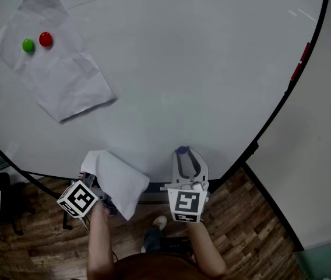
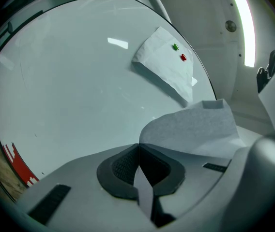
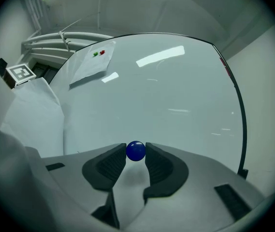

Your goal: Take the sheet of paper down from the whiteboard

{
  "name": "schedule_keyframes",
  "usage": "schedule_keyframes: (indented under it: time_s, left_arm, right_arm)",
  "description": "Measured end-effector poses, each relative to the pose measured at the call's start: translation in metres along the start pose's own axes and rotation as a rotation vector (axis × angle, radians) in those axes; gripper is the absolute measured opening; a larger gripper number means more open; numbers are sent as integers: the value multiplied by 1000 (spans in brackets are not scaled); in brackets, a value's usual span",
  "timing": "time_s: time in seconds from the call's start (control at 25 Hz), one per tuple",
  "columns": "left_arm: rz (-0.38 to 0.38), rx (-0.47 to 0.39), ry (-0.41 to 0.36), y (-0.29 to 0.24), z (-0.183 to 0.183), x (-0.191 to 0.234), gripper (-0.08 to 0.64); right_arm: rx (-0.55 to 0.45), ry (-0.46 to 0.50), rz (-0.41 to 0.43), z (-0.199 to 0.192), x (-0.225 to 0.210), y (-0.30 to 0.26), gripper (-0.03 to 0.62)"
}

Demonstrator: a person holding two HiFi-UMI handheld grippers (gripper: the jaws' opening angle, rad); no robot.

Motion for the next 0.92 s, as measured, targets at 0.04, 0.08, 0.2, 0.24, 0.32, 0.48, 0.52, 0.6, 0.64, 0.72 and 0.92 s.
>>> schedule_keyframes:
  time_s: [0.04,0.08,0.2,0.24,0.32,0.48,0.52,0.6,0.64,0.72,0.92]
  left_arm:
    - [-1,1,-1,0,0,1,25]
    - [6,4,-7,0,0,2,25]
    - [33,15,-24,2,0,5,25]
    - [27,10,-21,2,0,4,25]
    - [12,-2,-11,1,1,3,25]
    - [1,-6,-2,2,0,4,25]
    - [1,-7,3,2,0,4,25]
    - [-8,-12,15,2,0,2,25]
    - [-1,-9,10,3,1,2,25]
    - [18,-5,-7,5,3,3,25]
    - [19,-15,-1,6,3,8,25]
  right_arm:
    - [0,-1,0,0,0,0,135]
    - [0,-1,0,0,0,0,135]
    - [-2,0,-1,0,-1,0,135]
    - [-4,-2,0,0,-1,0,135]
    - [-10,-15,3,0,0,0,135]
    - [-18,-31,9,-2,2,1,135]
    - [-17,-31,10,-2,2,1,135]
    - [-14,-32,11,-2,2,1,135]
    - [-15,-35,11,-2,2,2,135]
    - [-18,-54,13,-2,0,2,135]
    - [-12,-72,10,-4,-1,3,135]
Point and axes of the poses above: the fingertips, and each gripper's own axes: y backward along the fingers, x to its left, z out of its top, the point moved 10 cm from there along y, backward along the fingers, and after that the axes turned 3 degrees about -y, right-handed, at the moved point
